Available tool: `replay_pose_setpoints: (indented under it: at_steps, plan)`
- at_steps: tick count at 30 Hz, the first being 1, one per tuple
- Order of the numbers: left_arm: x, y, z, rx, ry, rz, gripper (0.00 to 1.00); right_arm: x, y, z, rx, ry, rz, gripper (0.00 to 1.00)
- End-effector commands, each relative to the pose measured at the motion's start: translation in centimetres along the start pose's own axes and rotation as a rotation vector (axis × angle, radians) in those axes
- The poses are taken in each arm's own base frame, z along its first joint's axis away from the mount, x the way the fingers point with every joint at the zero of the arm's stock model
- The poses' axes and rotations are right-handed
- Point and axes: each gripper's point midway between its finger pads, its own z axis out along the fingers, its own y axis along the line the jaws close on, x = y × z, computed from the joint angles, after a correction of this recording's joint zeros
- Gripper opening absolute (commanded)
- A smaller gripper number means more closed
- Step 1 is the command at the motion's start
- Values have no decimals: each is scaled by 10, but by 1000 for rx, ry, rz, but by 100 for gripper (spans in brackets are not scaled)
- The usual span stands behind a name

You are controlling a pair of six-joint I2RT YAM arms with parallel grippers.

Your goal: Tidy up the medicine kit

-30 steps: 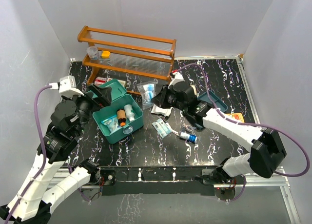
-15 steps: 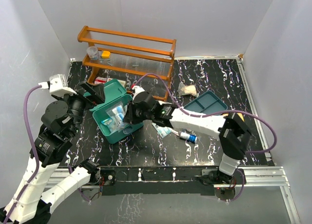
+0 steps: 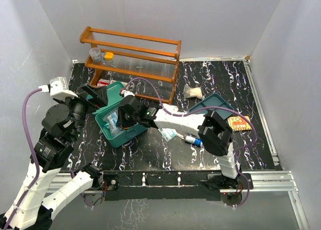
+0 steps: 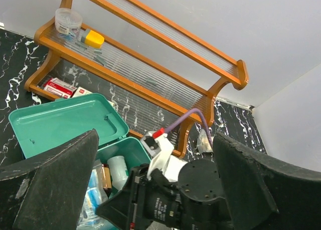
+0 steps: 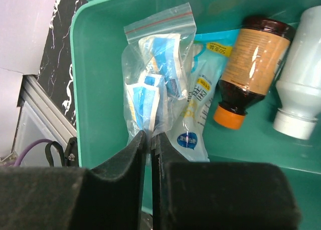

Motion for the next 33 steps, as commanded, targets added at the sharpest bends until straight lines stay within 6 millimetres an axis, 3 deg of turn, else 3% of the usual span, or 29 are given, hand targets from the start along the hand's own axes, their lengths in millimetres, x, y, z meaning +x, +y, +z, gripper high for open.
replay_pose_setpoints:
  at_steps: [1, 12, 17, 25, 33]
  plan:
    - [-5, -2, -3, 12, -12, -12, 96, -12, 25, 7, -58, -15, 13, 0]
    - [-3, -1, -2, 9, -17, -19, 96, 6, 18, 33, -28, 41, 3, 1]
    - [-7, 1, -5, 5, -27, -15, 96, 3, 13, 39, 14, 38, -2, 12]
    - [-7, 3, -6, -3, -32, -7, 96, -26, 20, 15, 42, -44, -36, 46]
    - [-10, 4, -6, -8, -37, 2, 96, -66, 28, -20, 53, -146, -59, 51]
